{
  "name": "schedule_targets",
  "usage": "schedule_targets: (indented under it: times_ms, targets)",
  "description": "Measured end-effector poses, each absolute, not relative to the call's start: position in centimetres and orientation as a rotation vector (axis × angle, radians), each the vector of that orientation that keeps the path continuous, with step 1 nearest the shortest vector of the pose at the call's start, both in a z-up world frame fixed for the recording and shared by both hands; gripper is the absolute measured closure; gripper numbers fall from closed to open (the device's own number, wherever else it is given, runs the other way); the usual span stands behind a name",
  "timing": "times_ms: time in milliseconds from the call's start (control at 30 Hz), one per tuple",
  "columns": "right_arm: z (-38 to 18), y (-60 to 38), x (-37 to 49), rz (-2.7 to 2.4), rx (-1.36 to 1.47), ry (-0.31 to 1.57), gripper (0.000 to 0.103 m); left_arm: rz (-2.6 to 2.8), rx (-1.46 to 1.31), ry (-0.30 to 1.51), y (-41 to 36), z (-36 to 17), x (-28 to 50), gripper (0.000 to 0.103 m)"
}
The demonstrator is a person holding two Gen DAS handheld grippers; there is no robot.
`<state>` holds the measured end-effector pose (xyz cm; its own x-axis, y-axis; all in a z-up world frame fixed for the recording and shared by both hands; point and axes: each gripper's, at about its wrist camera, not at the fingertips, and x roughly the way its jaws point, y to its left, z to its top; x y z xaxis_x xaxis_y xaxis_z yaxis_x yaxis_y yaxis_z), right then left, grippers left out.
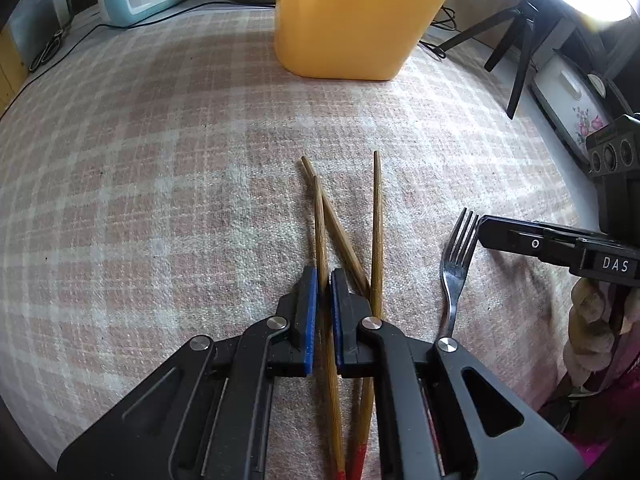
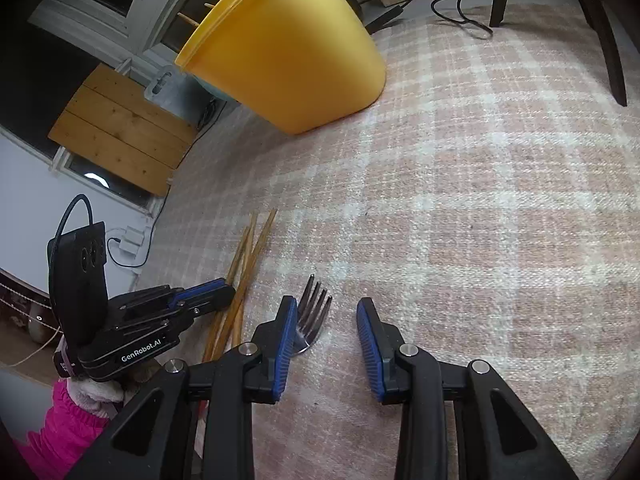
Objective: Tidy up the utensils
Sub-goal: 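Grasp a chopstick with the left tool while the right tool grasps the metal fork, then carry the chopstick and metal fork up over the yellow bin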
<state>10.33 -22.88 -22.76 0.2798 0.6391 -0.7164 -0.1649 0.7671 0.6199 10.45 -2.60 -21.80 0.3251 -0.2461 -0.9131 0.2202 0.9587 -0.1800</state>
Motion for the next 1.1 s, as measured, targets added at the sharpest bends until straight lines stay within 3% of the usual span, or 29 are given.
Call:
schedule_targets:
  times_ms: [100,233,300,567,1100]
  targets:
    - [-22.6,-21.7,10.6,0.579,0.462,1.173,0.070,-0.311,-0.029,1.199,-2.5,-21.8,10.5,0.098]
    - [-22.1,-20.0,10.6,0.547,0.378,1.158,0.079,-0.331,-0.064,1.196,-2.0,-21.9,10.6,0.098]
    - [-22.2,-19.5,10.7,0.532,0.357,1.161,0.092,-0.347,-0.071,1.193,-1.7,-21.9,10.5,0.099]
    - [-21.4,-19.3,10.7,0.464,0.386,1.161,0.100,-0.428,-0.177,1.194,0.5,-21.7,10.5,0.099]
    - [-14.3,-19.3,8.3,0.346,0.348,0.998,0.103,-0.529,-0.236,1.035,4.7,-15.0,11.0,0.100]
